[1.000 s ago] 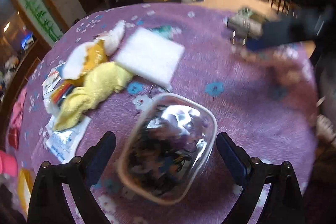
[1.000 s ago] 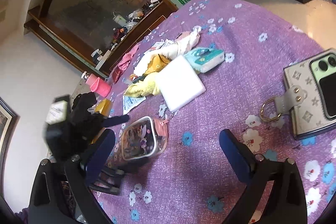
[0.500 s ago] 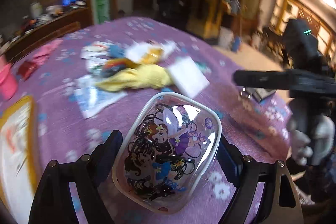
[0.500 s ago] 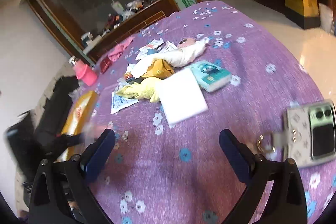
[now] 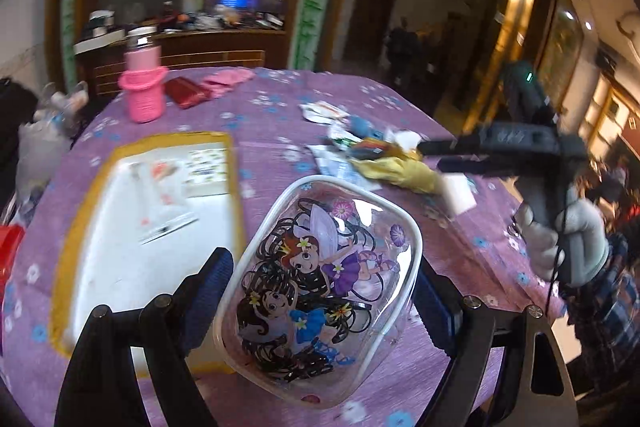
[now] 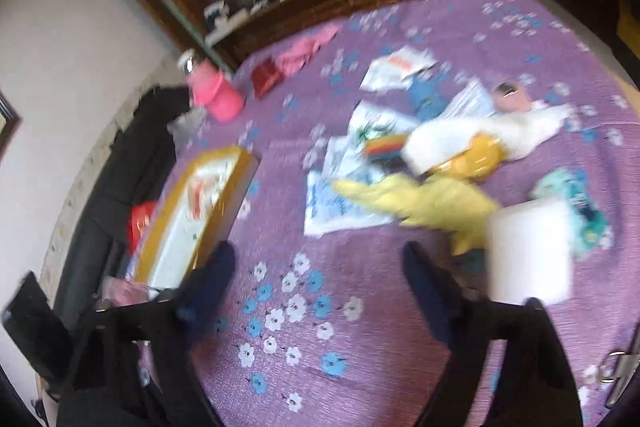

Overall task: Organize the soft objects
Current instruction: 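Carry the pouch toward the tray with the left tool while the right tool grasps the yellow cloth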

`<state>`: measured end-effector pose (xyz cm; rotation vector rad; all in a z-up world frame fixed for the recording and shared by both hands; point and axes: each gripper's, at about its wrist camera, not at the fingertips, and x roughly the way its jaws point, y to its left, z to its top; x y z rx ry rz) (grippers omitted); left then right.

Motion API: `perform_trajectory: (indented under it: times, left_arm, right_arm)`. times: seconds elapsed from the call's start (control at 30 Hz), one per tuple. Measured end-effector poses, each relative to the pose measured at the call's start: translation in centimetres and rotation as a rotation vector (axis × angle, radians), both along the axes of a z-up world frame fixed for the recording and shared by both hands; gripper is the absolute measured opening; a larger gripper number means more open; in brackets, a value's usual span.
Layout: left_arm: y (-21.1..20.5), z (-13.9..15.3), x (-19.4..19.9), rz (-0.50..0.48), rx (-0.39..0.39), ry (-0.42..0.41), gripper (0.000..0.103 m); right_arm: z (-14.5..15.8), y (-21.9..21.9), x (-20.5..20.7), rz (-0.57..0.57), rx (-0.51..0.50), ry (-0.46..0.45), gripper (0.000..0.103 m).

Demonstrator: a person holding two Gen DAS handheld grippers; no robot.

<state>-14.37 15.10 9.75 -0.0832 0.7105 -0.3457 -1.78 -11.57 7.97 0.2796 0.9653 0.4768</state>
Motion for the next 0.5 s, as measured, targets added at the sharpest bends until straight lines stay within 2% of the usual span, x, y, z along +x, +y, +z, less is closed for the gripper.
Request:
perform_trajectory:
  times: [0.1,0.2,0.23,0.4,0.43,0.5]
  left_arm:
    - [2.5,-0.3,-0.7,0.043,-0.023,-0.008,0.089]
    - [4.6,-0.4,-1.3,0.076,-0.038,-0.011,0.089]
    - [5.2,-0.5,-1.5,0.085,-0.041,-0.011,0.089]
    - [7.1,-1.2,-2.0,0.133,-0.053,-0.006,0.089]
    - [7.3,-1.4,-2.0,0.140,-0.057,-0.002,0.089]
    - [7.5,-1.6,-2.1,0.151,-0.057,0.005,0.089]
  right_arm:
    - [-0.5,1.5,-0.1,-0.037,-0.119,-0.039,0.076]
    - [-0.8,1.5,0.7,-0.069,-0.344,-0.128,0.076]
    - [-1.5,1.4,1.4,-0.058,-0.445,-0.137,0.076]
    - [-4.1,2.6,3.8,0.036,-0.654,-0.159,0.076]
    - [-4.8,3.2,4.4,0.061,-0.703,-0.170,0.074]
    - [-5.8,4.0,4.9,0.073,-0.777,-0.173,0.064]
